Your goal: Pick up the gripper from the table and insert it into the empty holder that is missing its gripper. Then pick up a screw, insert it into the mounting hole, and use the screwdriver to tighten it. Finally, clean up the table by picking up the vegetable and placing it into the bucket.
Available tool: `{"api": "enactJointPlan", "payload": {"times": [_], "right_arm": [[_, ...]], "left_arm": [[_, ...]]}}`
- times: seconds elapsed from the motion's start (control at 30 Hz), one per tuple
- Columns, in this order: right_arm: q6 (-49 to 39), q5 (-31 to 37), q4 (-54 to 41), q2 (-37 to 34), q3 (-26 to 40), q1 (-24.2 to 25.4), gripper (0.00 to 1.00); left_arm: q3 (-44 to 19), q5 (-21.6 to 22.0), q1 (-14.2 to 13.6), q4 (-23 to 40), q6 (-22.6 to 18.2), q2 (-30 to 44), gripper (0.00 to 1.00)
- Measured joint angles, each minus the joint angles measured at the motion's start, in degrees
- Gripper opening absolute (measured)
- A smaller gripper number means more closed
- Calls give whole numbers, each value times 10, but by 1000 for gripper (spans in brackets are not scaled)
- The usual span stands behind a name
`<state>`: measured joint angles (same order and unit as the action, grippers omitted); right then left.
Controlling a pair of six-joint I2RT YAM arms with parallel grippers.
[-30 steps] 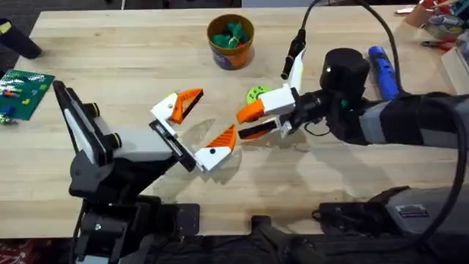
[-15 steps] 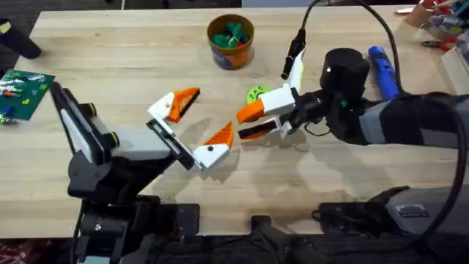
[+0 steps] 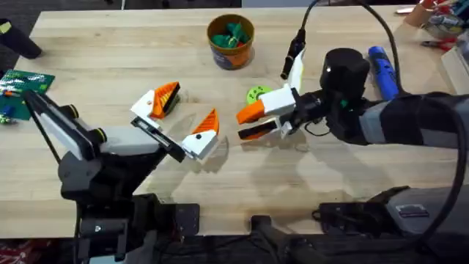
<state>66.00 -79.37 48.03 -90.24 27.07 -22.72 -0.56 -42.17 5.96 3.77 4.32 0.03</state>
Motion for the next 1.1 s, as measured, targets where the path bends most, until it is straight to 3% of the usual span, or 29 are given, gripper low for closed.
{"api": "enactJointPlan", "payload": {"times": [0.93,1.0,1.1], "right_arm": [[-4,-11,0,0,0,0,993],[-4,-11,0,0,0,0,993],[-4,-11,0,0,0,0,993]], "left_arm": [[0,-3,0,0,0,0,986],[0,-23,0,2,0,0,986],[0,-86,0,11,0,0,986]]}}
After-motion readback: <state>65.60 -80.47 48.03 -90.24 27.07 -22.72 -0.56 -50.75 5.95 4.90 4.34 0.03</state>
